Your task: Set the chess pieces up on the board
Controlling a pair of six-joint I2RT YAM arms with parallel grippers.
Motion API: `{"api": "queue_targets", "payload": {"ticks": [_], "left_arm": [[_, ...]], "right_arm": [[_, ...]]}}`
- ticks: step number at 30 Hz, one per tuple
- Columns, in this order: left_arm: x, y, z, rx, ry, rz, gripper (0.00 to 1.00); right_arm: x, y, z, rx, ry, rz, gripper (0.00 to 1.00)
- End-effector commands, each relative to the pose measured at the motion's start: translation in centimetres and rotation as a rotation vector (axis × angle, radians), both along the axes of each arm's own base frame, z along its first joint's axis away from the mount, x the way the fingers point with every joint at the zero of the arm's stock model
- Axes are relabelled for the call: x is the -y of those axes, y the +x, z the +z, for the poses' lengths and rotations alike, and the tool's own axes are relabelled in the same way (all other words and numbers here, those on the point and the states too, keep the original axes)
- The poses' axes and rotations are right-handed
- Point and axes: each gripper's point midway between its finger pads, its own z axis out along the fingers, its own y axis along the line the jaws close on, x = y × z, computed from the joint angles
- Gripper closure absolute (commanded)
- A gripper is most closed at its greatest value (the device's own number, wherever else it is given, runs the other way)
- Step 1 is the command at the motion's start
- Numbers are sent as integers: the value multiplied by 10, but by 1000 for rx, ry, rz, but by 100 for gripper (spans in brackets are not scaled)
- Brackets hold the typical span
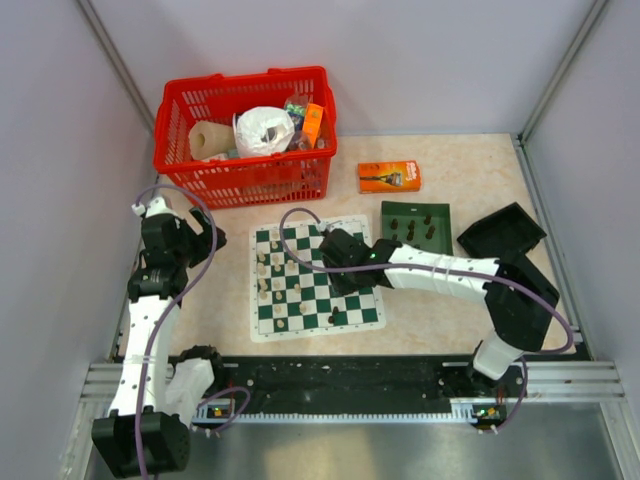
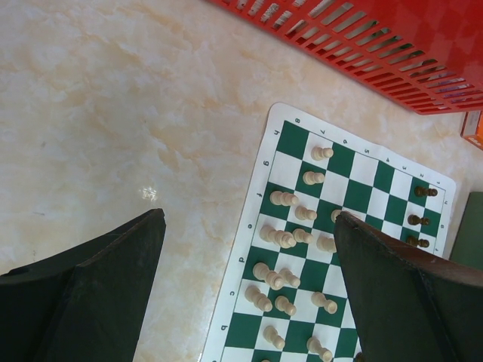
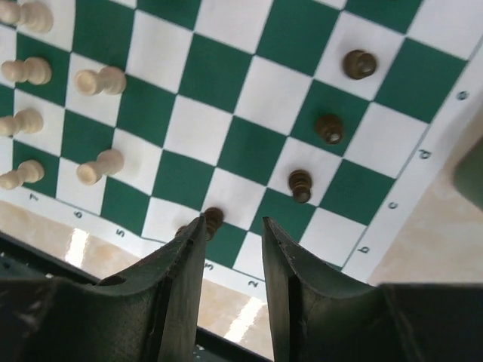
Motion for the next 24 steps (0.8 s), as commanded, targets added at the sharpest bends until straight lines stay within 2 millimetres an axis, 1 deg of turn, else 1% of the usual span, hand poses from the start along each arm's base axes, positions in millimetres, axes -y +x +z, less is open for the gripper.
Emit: {"api": "queue_targets", "payload": {"ticks": [1,2,5,11,17,24], "left_arm": [[-3,5,13,63,16,8,1],[-3,5,13,59,16,8,1],[-3,6,13,59,19,10,1],[-3,5,12,59,15,8,1],[-2,7,10,56,8,3,1],[-1,7,10,56,2,2,1]], "right_arm": [[-31,-21,0,-49,88,42,64],[-33,-23,-1,-52,91,45,64],[-31,-24,-11,-64,70,33,64],[-29,-28,-24,-102,39,27,64],[-30,-33,-27,-127,44,29,64],[-24,-36,-34,-143,23,20,64]]}}
